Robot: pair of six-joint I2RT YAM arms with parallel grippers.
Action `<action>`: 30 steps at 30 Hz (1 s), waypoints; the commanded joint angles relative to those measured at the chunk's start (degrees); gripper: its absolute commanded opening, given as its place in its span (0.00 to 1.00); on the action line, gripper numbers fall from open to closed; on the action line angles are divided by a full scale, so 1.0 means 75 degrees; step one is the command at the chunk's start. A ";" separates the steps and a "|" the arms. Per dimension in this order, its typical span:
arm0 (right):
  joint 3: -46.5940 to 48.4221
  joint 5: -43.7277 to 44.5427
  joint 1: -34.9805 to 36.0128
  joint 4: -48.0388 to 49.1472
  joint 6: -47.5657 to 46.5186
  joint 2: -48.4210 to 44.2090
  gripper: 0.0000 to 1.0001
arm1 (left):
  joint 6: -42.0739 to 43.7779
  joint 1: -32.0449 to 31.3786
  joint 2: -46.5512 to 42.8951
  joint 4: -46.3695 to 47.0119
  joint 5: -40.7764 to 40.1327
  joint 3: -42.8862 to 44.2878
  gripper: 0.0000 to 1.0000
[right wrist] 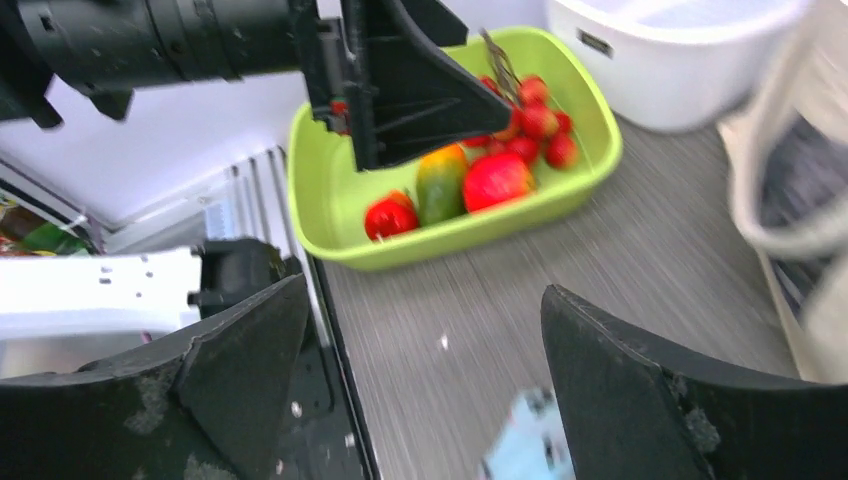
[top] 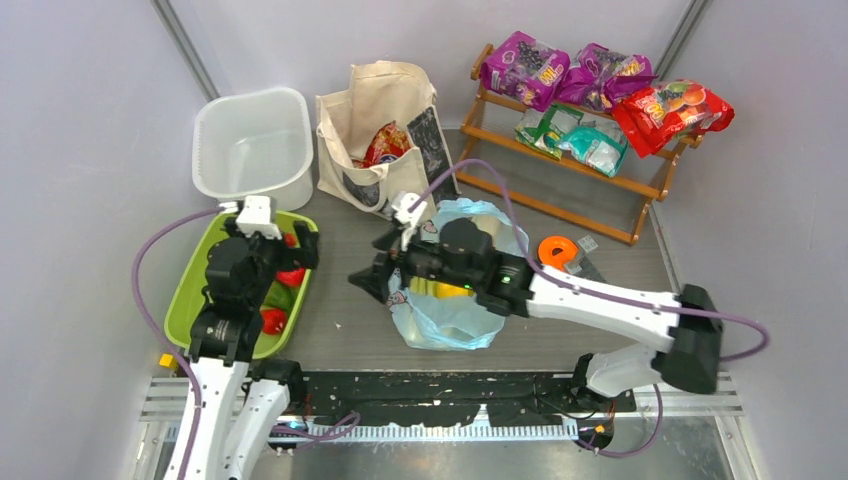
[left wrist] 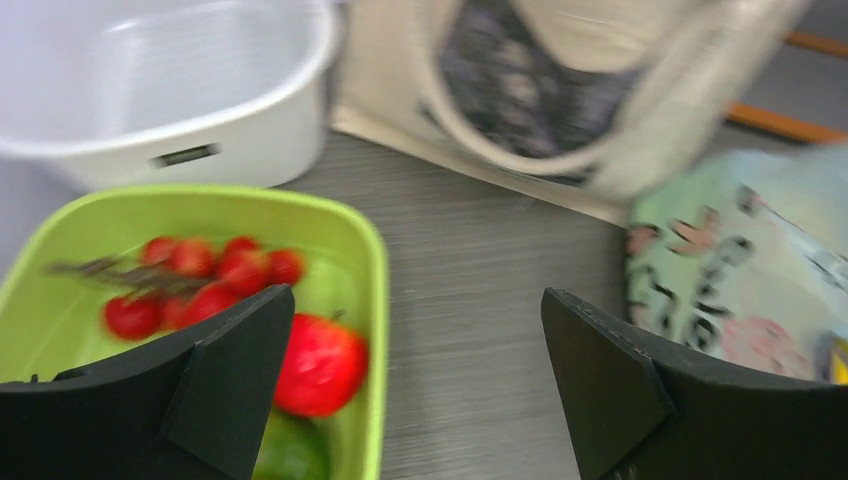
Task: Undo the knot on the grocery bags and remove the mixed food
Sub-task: Place the fake fruit in the bin, then pick up the fake fruit from the takeout bag.
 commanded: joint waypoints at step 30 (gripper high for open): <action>-0.2446 0.3334 -0.1611 -0.3493 0.1317 -0.1778 0.83 | -0.0345 -0.4354 0.3805 0.0184 0.3068 0.1225 0.90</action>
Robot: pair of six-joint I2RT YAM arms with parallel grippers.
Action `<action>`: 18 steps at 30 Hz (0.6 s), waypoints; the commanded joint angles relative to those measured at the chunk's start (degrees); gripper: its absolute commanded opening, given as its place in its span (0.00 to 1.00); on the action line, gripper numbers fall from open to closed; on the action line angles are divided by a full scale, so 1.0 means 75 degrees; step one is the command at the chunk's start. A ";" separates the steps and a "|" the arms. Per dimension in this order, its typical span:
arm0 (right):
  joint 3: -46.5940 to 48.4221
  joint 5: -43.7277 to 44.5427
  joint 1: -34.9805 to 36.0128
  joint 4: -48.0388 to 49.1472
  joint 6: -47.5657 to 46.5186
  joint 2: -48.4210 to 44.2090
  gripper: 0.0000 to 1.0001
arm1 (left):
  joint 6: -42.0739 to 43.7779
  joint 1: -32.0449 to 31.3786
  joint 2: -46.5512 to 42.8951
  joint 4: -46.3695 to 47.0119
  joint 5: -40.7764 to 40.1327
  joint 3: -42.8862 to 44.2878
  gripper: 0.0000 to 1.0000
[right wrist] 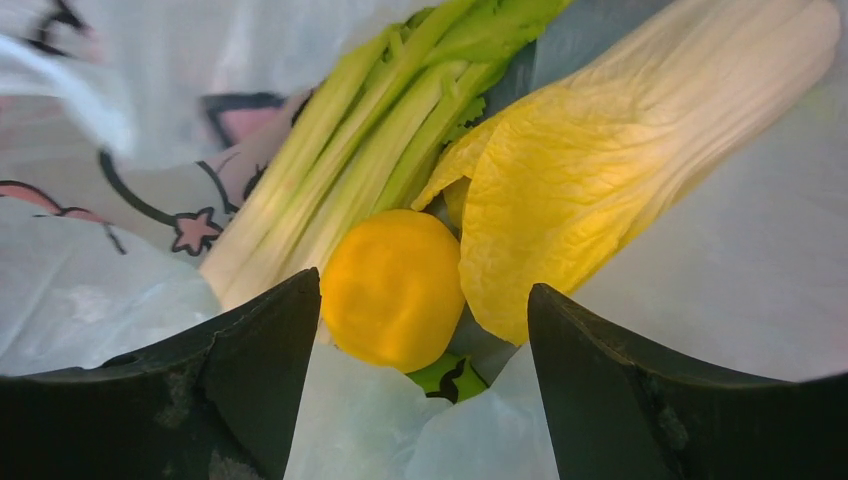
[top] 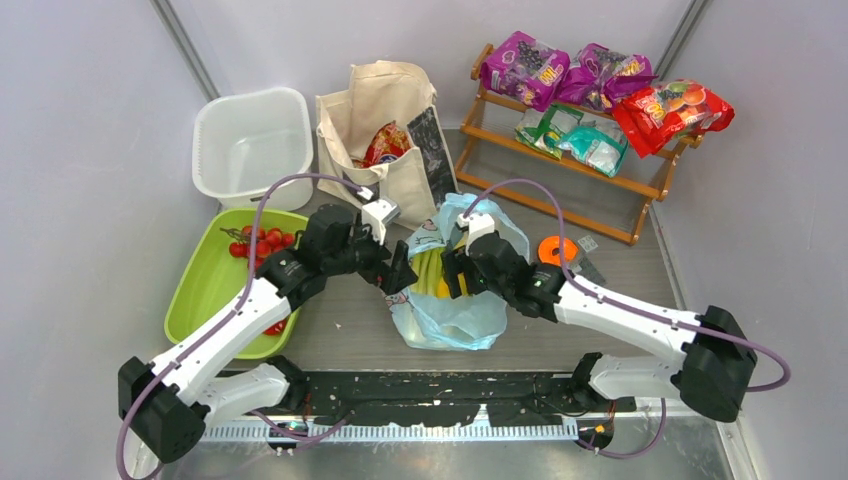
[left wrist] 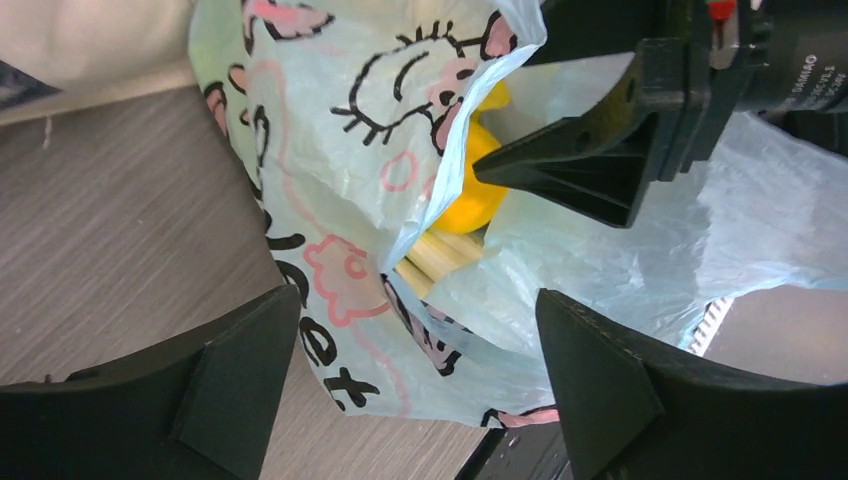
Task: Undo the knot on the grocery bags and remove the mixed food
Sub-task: Pick up the fake fruit from the takeout bag.
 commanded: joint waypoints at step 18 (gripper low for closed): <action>0.0309 0.0288 0.0236 0.0579 0.1511 0.1761 0.99 | 0.0108 -0.0396 0.0539 -0.0469 0.0172 0.0399 0.00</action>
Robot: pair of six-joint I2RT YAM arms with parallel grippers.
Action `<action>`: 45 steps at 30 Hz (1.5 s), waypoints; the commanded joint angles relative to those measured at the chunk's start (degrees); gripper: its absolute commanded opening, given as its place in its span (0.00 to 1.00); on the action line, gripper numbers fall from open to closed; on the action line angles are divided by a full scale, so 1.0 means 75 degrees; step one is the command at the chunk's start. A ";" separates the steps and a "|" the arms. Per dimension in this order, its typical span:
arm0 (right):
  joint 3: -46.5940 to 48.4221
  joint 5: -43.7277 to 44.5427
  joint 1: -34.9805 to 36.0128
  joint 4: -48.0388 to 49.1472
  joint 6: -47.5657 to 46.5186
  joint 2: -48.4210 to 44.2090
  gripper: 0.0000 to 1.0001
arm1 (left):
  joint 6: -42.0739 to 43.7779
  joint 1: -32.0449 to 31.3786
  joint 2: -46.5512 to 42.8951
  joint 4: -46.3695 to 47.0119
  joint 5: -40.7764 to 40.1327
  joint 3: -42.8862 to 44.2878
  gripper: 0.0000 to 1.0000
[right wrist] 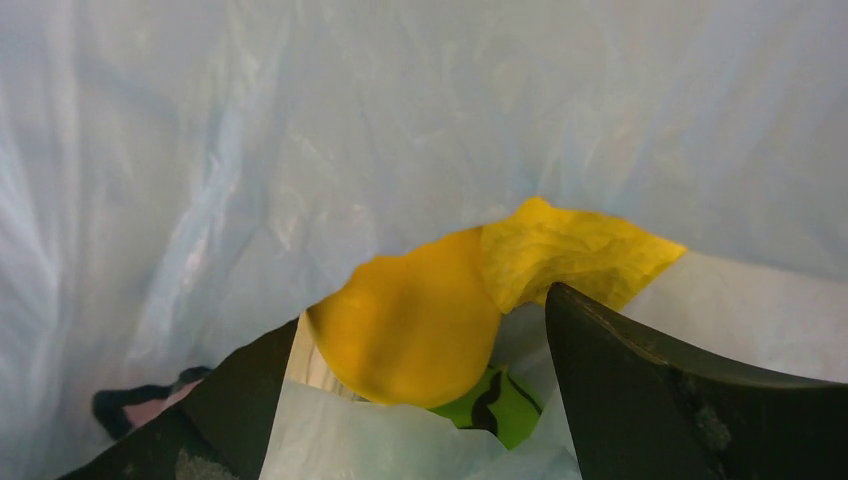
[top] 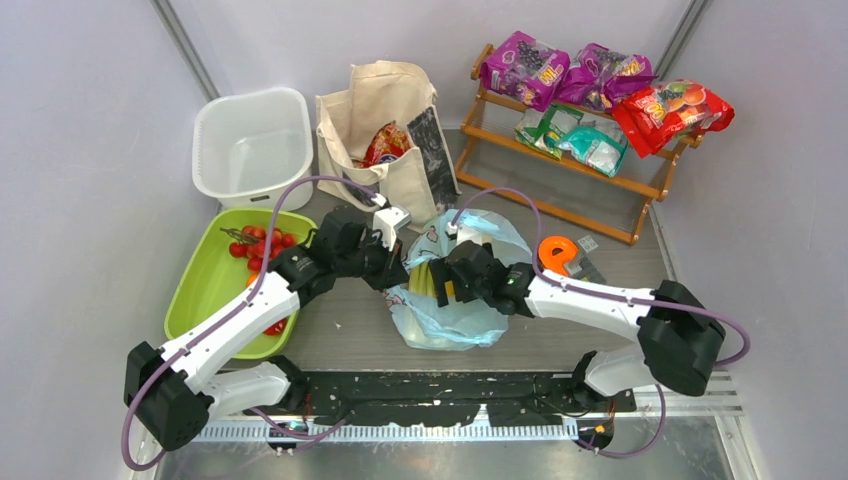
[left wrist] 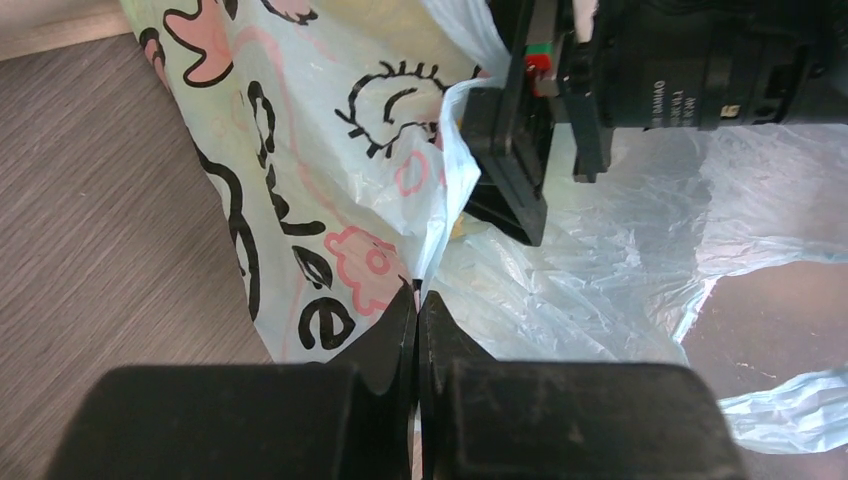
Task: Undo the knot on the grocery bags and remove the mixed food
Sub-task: Pick up the fake fruit from the takeout bag.
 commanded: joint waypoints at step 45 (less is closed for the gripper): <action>-0.2329 -0.1273 0.0172 0.3139 -0.0075 -0.6928 0.05 | -0.1844 -0.0114 -0.0426 0.2113 -0.0195 -0.0180 0.00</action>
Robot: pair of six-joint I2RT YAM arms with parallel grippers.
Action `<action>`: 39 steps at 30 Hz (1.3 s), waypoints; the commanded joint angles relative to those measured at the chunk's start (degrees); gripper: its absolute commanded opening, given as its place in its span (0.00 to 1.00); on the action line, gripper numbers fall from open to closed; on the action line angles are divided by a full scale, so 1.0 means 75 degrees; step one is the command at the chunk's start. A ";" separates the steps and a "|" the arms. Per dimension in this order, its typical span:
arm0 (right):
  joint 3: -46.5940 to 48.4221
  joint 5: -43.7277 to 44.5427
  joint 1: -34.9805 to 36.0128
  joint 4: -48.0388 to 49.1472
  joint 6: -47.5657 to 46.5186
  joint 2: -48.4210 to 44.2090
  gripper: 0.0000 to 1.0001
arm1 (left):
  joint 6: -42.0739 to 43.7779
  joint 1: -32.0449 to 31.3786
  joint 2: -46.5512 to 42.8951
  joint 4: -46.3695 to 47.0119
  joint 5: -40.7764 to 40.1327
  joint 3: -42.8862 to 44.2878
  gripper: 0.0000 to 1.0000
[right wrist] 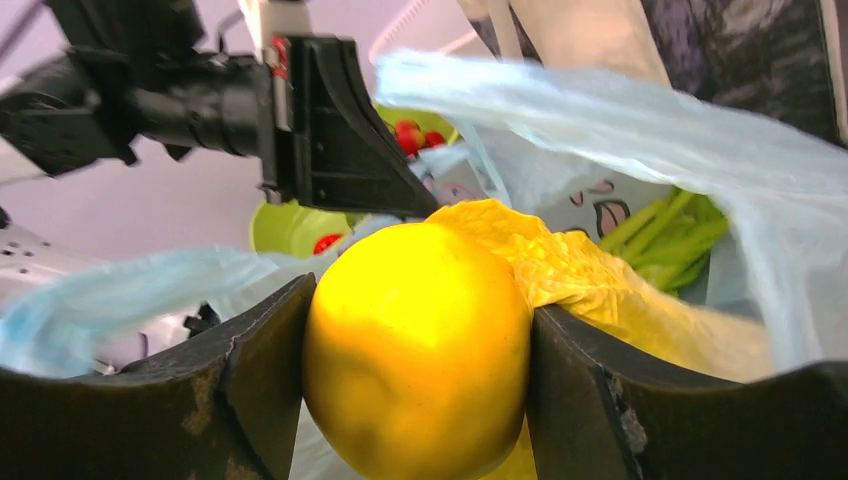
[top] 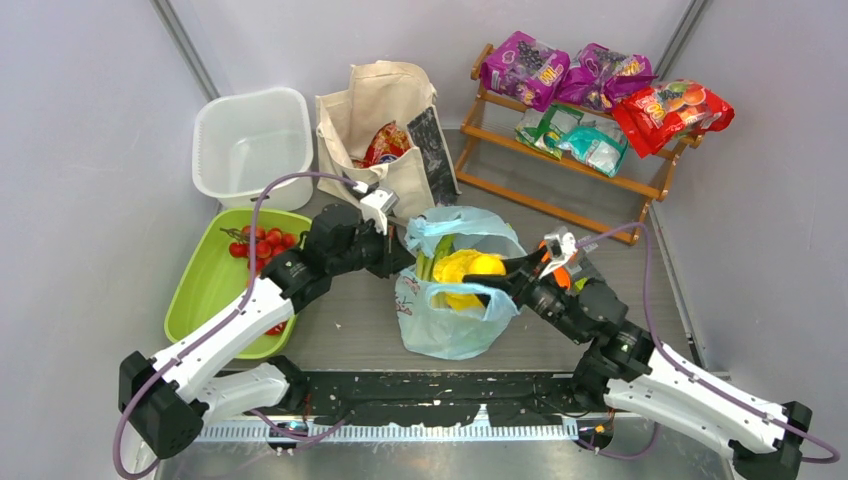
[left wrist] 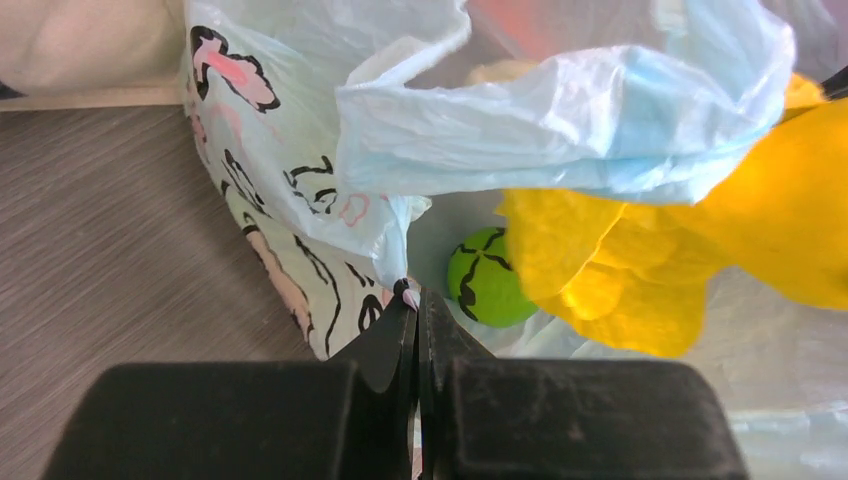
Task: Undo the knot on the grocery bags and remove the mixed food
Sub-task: Pick up the fake fruit from the takeout bag.
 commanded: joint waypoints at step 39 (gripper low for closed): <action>0.1505 0.0066 -0.0601 0.0473 0.0481 0.1954 0.05 | 0.0333 -0.0157 -0.2037 0.3279 0.1619 -0.0605 0.99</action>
